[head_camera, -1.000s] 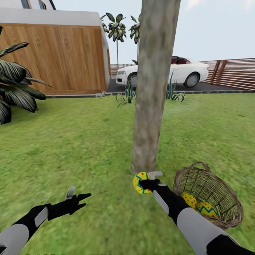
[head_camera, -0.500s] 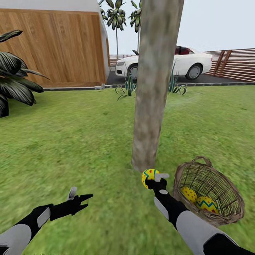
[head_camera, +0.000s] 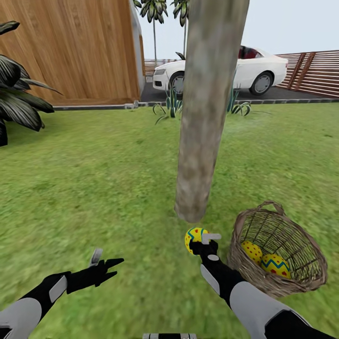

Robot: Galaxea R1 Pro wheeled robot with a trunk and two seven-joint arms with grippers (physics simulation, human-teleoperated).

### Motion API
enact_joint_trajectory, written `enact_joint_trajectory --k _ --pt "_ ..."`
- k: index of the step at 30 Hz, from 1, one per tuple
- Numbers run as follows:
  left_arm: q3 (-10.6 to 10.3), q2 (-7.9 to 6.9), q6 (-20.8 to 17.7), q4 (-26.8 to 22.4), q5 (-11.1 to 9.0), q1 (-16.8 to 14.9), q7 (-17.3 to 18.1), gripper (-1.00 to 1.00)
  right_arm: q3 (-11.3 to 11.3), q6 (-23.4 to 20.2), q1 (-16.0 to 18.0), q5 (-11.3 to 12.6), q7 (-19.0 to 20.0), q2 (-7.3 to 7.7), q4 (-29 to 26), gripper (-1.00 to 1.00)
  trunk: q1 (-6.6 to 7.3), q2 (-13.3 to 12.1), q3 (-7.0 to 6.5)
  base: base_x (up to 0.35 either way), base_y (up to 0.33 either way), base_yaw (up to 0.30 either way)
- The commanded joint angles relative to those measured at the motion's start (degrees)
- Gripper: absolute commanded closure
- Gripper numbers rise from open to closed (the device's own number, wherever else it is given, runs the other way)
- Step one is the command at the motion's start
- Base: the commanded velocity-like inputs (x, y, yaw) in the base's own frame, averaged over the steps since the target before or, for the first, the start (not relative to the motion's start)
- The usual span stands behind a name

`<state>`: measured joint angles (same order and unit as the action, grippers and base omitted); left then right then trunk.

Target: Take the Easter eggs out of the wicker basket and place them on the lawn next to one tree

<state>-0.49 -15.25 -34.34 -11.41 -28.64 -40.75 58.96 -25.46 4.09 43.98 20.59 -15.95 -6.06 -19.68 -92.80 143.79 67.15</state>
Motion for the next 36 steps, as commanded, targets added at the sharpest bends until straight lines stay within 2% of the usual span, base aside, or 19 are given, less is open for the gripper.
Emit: enact_joint_trajectory --k 1,29,36 --pt "0.0 -0.06 -0.5 0.0 -0.2 0.0 0.1 -1.0 -0.5 0.3 0.1 0.6 -0.3 0.01 0.1 1.0 -0.01 0.0 0.27 0.0 0.0 0.0" --pt "0.0 -0.31 -0.5 0.0 -0.3 0.0 -0.1 -1.0 -0.4 0.3 0.1 0.6 -0.3 0.08 0.1 1.0 -0.73 0.4 6.48 0.0 0.0 0.0" --pt "0.0 -0.44 -0.4 1.2 -0.3 0.0 -0.1 -1.0 -0.4 0.3 0.1 0.6 -0.3 0.08 0.1 1.0 -0.73 0.4 6.48 0.002 0.0 0.0"
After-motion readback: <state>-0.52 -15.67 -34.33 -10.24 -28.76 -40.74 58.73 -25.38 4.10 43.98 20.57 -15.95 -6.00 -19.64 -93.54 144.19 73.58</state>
